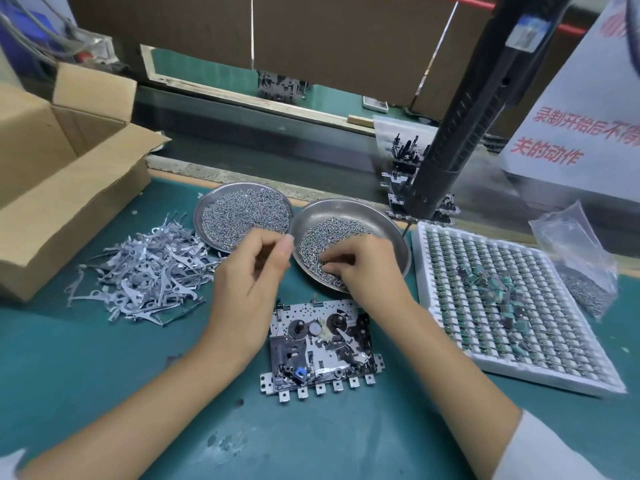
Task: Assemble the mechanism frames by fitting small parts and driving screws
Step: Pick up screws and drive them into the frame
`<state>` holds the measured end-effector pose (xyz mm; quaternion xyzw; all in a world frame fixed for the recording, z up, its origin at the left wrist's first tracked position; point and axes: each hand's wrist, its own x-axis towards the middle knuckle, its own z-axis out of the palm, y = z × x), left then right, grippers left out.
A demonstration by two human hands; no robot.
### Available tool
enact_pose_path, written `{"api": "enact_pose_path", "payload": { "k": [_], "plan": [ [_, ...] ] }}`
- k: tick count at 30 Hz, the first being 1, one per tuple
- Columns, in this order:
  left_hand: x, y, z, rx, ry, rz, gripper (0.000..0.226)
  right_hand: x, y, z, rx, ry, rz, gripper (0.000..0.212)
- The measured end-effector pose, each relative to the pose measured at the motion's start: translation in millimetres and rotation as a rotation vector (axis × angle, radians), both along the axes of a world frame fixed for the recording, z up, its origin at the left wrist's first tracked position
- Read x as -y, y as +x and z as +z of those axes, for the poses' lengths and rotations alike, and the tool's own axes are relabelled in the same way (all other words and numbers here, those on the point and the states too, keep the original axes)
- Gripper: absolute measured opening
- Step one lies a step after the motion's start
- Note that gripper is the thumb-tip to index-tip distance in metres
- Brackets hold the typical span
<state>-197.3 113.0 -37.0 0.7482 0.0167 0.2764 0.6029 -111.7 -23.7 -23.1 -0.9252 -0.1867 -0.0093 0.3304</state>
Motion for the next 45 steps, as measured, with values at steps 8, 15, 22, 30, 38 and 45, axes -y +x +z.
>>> {"api": "enact_pose_path", "payload": {
  "k": [8,15,22,30,38,45],
  "plan": [
    [6.1,-3.5,0.5,-0.011,-0.032,-0.061,0.016,13.4,-4.6,2.0,0.020,0.236,-0.083,0.014],
    [9.5,-5.9,0.8,-0.045,-0.102,-0.114,0.018,21.5,-8.8,2.5,-0.022,0.335,-0.119,0.016],
    [11.0,-6.1,0.3,-0.035,-0.085,-0.140,0.011,27.2,-37.5,16.3,-0.398,0.938,-0.022,0.018],
    [11.3,-7.1,-1.5,0.042,-0.017,-0.184,0.012,24.6,-58.8,14.7,-0.635,1.135,0.047,0.021],
    [12.9,-8.3,-2.6,0.084,0.024,-0.179,0.010,25.7,-60.6,14.8,-0.644,1.115,0.054,0.018],
    [12.7,-8.1,-1.1,0.121,0.093,-0.226,0.011,31.7,-57.8,16.7,-0.696,1.057,0.084,0.025]
  ]
}}
